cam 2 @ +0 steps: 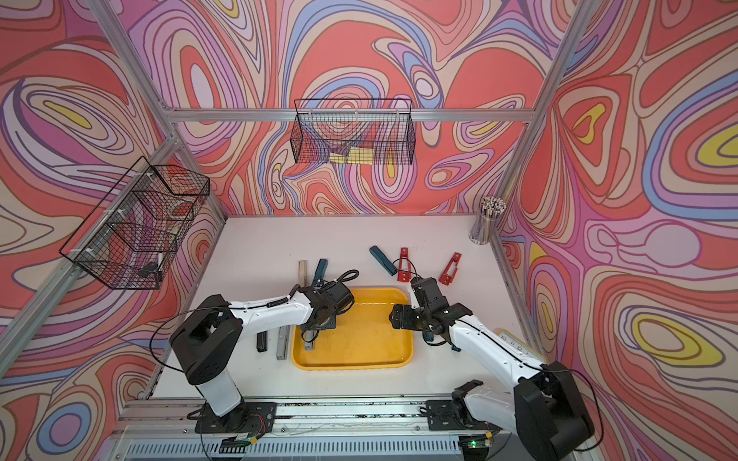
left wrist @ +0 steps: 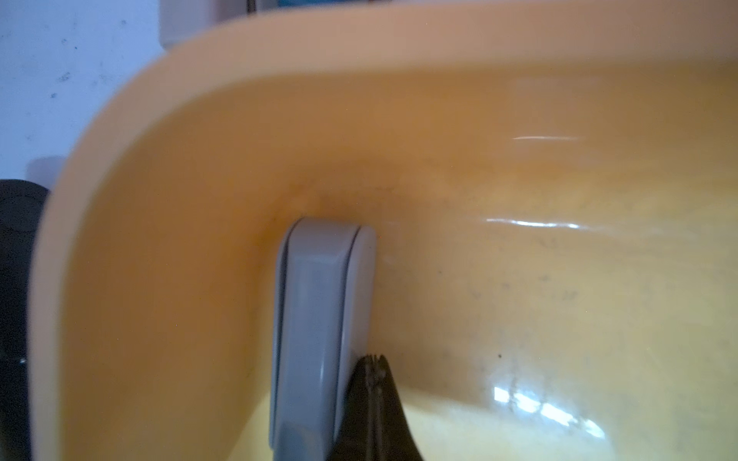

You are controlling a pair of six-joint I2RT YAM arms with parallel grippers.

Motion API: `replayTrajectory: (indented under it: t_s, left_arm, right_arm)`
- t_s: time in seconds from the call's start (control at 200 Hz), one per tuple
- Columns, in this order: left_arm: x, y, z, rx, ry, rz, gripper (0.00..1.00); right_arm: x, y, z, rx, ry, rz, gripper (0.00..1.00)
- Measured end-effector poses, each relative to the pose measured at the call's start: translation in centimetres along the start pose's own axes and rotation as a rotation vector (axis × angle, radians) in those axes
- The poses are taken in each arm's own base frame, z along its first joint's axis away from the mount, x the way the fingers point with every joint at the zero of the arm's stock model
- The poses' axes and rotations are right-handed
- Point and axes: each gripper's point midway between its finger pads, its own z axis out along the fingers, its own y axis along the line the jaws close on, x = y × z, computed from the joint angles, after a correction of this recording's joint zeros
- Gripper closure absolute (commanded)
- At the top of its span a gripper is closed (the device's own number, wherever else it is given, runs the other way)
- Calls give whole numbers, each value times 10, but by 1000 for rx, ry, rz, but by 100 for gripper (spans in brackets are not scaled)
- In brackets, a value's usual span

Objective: Put the pruning pliers into the storage box
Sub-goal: Place the pruning pliers in the storage box.

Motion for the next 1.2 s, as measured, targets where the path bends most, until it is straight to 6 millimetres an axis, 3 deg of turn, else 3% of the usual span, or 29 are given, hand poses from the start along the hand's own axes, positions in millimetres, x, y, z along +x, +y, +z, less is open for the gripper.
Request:
replayTrajectory:
  t_s: [0.661,0.901,1.092,1.202]
  left_arm:
    - [0,4,0,-19,-4,0,100]
    - [-2,-13,-11,91,11,29,74]
    - [-22,-18,-52,214,-65,26,51]
    - [-32,-16,-73,264,-111,26,47]
  right_arm:
    - [2,0,3,0,13,0,13]
    - [2,0,3,-1,13,0,13]
    - [2,-1,2,1,14,0,13]
    - [1,0,1,4,12,-4,12]
